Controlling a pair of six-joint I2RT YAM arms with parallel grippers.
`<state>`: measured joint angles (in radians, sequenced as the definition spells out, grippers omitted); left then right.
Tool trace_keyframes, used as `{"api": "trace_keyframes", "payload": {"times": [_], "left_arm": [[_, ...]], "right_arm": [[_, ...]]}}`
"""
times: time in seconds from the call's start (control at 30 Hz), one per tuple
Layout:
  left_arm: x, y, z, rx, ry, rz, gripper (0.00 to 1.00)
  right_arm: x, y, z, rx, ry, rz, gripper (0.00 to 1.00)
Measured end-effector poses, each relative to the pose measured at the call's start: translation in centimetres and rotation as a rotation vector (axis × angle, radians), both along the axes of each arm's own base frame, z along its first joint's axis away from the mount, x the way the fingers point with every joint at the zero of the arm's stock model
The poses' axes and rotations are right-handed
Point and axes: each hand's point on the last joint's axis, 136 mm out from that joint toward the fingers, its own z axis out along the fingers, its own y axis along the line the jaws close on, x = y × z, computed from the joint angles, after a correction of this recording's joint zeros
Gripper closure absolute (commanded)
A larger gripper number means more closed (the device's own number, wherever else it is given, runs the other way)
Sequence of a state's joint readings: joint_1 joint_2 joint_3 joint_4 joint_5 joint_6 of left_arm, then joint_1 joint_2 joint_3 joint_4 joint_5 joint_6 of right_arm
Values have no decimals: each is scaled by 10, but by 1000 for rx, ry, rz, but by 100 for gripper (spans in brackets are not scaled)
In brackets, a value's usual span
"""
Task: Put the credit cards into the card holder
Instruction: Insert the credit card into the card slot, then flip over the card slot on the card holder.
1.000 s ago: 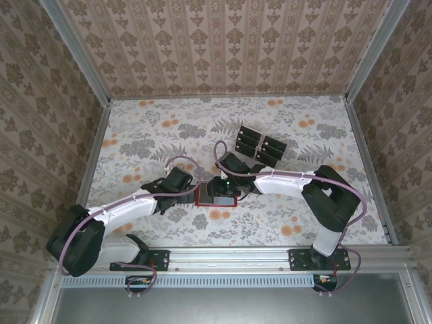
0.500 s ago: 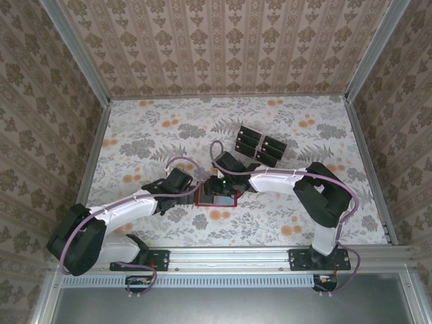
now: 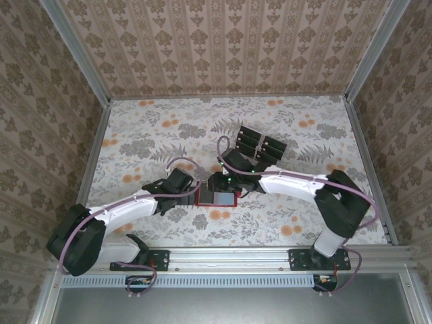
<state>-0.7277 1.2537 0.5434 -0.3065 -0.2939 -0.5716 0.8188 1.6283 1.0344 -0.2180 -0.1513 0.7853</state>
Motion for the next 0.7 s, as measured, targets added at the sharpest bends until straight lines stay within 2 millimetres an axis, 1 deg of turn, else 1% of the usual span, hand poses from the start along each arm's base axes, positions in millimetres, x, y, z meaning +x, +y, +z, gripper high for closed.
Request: {"api": "trace_keyframes", "payload": {"times": [0.07, 0.1, 0.27, 0.33, 0.5, 0.7], "left_arm": [[-1, -6, 3, -6, -2, -17, 0], [0, -9, 6, -10, -6, -25, 0], [6, -35, 21, -29, -23, -73, 0], [9, -42, 25, -33, -25, -82, 0], [13, -48, 29, -30, -17, -87, 0], [13, -49, 27, -31, 2, -89, 0]], "right_arm": [[-1, -13, 8, -26, -24, -33, 57], [-3, -19, 8, -40, -28, -45, 56], [-14, -45, -9, -136, 7, -81, 55], [-17, -50, -14, -156, 22, -90, 55], [-17, -51, -14, -163, 24, -92, 55], [-6, -39, -15, -163, 24, -91, 55]]}}
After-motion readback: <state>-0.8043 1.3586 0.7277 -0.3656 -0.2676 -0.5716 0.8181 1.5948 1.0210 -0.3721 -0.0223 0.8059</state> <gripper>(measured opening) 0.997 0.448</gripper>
